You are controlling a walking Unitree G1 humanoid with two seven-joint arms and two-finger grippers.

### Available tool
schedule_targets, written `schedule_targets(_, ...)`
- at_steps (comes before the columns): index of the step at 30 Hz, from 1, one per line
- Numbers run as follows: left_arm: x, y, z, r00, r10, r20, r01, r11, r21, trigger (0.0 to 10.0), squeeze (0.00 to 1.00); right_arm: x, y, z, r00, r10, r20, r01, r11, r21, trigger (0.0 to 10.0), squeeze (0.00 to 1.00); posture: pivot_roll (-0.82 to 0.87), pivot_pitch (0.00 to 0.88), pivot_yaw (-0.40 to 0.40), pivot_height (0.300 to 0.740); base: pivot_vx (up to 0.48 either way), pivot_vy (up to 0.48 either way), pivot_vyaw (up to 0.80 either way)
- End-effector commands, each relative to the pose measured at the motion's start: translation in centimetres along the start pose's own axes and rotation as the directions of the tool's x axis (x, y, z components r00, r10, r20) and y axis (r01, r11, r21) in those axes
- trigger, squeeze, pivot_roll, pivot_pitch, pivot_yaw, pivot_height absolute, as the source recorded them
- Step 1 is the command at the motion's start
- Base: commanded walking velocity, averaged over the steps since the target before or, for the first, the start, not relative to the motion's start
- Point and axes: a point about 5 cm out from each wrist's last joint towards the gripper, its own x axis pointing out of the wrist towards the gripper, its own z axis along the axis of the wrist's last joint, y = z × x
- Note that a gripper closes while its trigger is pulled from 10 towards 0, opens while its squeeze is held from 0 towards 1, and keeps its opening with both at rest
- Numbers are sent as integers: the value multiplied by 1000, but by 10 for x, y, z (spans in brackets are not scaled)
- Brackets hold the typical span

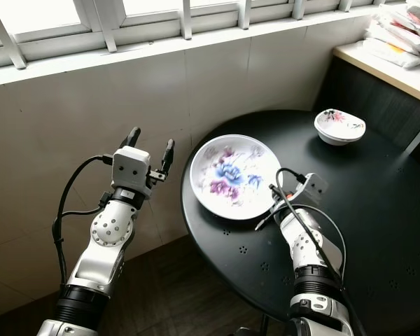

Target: Kitchen organization

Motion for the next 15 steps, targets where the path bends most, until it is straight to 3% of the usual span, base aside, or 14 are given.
schedule_targets(1,2,-3,1,1000,-7,1,7,1000,5,10000,0,-1,18,19,990,90,105,-95,994,45,0,0,-123,0,-37,740,0,0,0)
schedule_targets(6,2,-3,0,1000,-7,-1,7,1000,3,10000,0,-6,32,31,967,172,190,-183,982,40,0,0,-124,0,-36,740,0,0,0)
schedule_targets(9,2,-3,0,1000,-4,-2,4,1000,0,10000,0,-10,42,37,942,244,228,-244,969,-28,0,0,-124,0,-36,740,0,0,0)
schedule_targets(15,1,0,-4,1000,8,-28,-9,1000,-4,10000,0,-17,55,40,903,330,274,-275,936,-221,0,0,-124,0,-39,740,0,0,800)
